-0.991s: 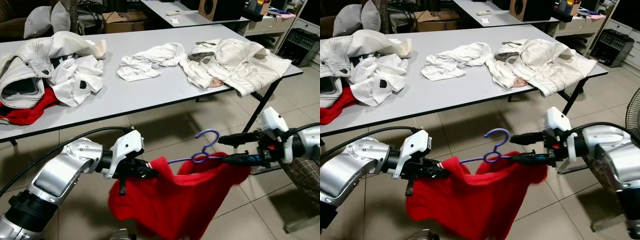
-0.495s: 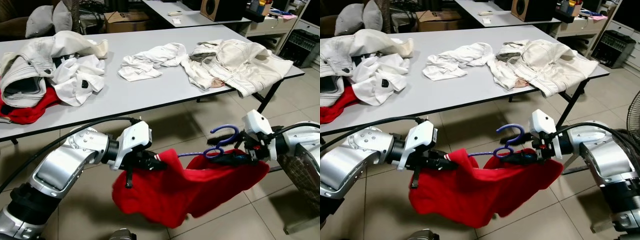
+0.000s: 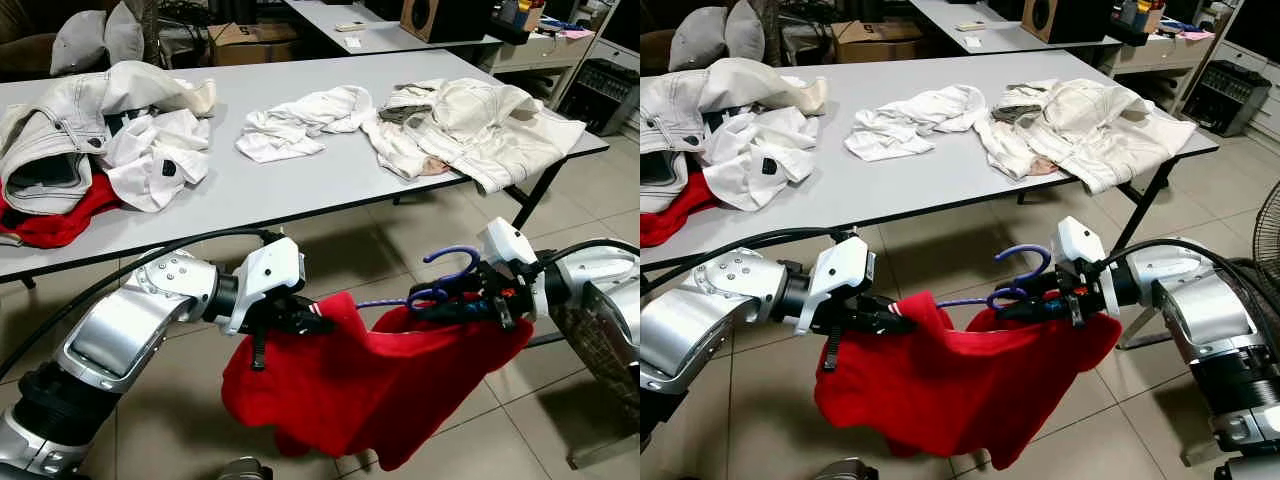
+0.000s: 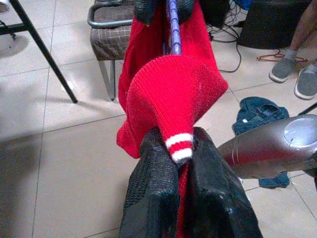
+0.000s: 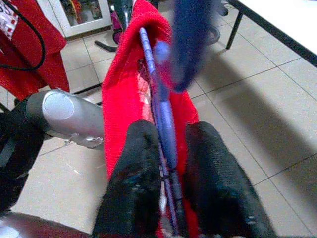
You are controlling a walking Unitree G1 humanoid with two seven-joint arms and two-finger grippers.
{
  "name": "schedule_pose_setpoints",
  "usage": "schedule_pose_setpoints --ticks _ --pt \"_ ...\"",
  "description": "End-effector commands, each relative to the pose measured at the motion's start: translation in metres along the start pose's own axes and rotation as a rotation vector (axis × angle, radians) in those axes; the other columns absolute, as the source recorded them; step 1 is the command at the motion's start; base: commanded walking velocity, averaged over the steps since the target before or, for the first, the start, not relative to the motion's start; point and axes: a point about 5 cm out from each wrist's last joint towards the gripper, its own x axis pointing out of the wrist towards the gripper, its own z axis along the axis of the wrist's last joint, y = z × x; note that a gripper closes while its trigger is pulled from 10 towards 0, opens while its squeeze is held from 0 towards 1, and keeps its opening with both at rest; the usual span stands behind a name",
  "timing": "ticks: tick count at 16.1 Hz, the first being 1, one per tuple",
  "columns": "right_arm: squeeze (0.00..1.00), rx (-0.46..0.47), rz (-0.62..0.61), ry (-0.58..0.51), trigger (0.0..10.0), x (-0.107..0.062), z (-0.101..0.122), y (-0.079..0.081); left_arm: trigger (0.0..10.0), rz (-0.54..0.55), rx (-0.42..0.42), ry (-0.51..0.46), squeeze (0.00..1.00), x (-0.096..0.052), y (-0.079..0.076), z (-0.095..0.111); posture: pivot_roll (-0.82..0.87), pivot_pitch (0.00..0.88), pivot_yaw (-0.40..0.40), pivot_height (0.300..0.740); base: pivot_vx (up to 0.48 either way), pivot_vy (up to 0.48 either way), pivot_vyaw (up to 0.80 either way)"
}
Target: Hang hanger
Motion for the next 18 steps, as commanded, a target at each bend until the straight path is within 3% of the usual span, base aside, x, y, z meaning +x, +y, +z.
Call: schedule_pose_setpoints --ticks 1,8,9,11,12,13,15,16,18 --pt "0.0 -0.023 0.011 0.001 0.0 -0.001 0.007 -0.001 0.0 0.0 0.063 -0.021 0.0 -0.001 0.0 0.013 0.02 0.0 -0.054 0.74 0.0 0.0 0.0" --pt "0.0 -0.005 0.028 -0.016 0.0 0.002 0.008 0.002 0.0 0.004 0.044 -0.051 0.0 -0.002 0.003 0.015 0.02 0.0 -0.048 0.74 0.0 0.0 0.0" --pt "0.0 -0.004 0.03 -0.019 0.0 0.002 0.009 0.002 10.0 0.022 0.03 -0.067 0.0 -0.002 0.004 0.016 0.01 0.0 -0.047 0.74 0.0 0.0 0.0" --pt "0.0 -0.001 0.028 -0.021 0.0 0.002 0.008 0.003 10.0 0.008 -0.024 -0.101 0.0 -0.002 0.005 0.018 0.01 0.0 -0.042 0.74 0.0 0.0 0.0" --pt "0.0 0.0 0.026 -0.022 0.0 0.002 0.008 0.003 10.0 -0.012 -0.045 -0.106 0.87 -0.003 0.004 0.017 0.01 0.0 -0.04 0.74 0.0 0.0 0.0" --pt "0.0 0.003 0.022 -0.023 0.0 0.003 0.008 0.004 10.0 -0.053 -0.072 -0.13 1.0 -0.005 0.002 0.02 0.01 0.0 -0.039 0.74 0.0 0.0 0.0" --pt "0.0 0.011 0.017 -0.017 0.0 0.003 0.006 0.004 10.0 -0.027 -0.039 -0.144 1.0 -0.008 0.005 0.022 0.01 0.0 -0.039 0.74 0.0 0.0 0.0" --pt "0.0 0.028 -0.005 0.003 0.0 0.003 0.002 0.004 10.0 -0.019 -0.056 -0.183 0.0 -0.016 0.009 0.024 0.01 0.0 -0.035 0.74 0.0 0.0 0.0" --pt "0.0 0.046 -0.034 0.015 0.0 0.005 -0.003 0.004 10.0 -0.006 -0.084 -0.256 0.0 -0.026 0.014 0.027 0.0 0.0 -0.025 0.74 0.0 0.0 0.0"
